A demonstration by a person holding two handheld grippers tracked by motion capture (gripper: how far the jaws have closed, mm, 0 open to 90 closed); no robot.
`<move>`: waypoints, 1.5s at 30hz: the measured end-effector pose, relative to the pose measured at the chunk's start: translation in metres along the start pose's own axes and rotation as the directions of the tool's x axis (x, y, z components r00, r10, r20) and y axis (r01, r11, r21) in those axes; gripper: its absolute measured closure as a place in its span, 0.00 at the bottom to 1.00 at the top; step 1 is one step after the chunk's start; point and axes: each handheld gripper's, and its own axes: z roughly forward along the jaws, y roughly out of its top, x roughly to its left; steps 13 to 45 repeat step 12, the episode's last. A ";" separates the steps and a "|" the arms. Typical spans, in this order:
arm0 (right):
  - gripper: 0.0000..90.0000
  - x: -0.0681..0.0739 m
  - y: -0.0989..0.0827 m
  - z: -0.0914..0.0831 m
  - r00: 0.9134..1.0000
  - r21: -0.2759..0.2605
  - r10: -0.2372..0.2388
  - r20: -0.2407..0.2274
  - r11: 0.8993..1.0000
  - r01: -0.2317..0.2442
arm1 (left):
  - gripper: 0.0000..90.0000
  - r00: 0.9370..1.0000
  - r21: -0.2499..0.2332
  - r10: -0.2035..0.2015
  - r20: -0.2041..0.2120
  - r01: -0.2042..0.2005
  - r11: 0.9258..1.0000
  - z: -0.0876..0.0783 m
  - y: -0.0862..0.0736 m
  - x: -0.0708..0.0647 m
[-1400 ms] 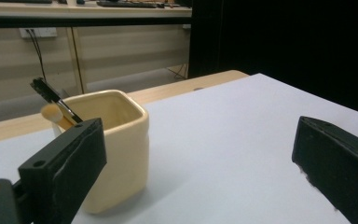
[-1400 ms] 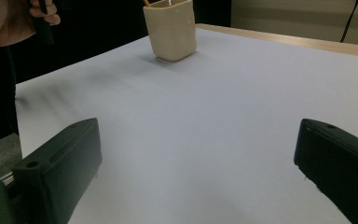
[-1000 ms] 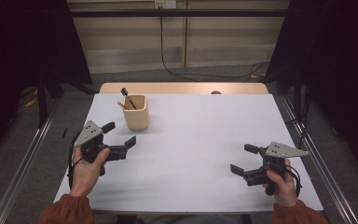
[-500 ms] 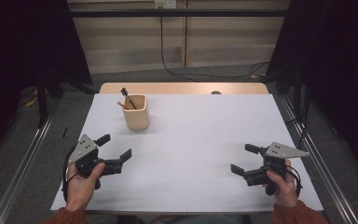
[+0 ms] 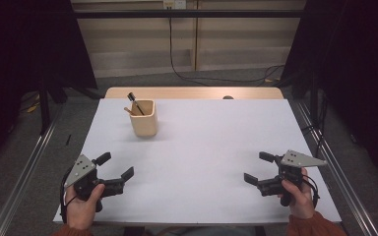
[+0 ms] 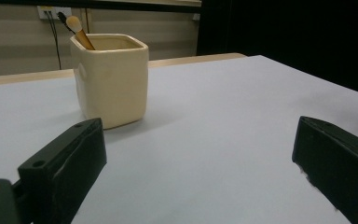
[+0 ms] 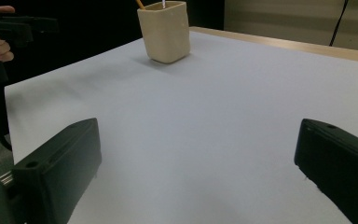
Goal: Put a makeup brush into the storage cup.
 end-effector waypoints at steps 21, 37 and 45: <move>0.00 -0.001 0.000 0.000 1.000 -0.004 0.000 0.005 1.000 0.000 | 0.03 1.000 0.010 0.018 -0.001 -0.018 1.000 0.000 -0.002 -0.002; 0.00 -0.001 0.000 0.000 1.000 -0.004 0.000 0.005 1.000 0.000 | 0.03 1.000 0.010 0.018 -0.001 -0.018 1.000 0.000 -0.002 -0.002; 0.00 -0.001 0.000 0.000 1.000 -0.004 0.000 0.005 1.000 0.000 | 0.03 1.000 0.010 0.018 -0.001 -0.018 1.000 0.000 -0.002 -0.002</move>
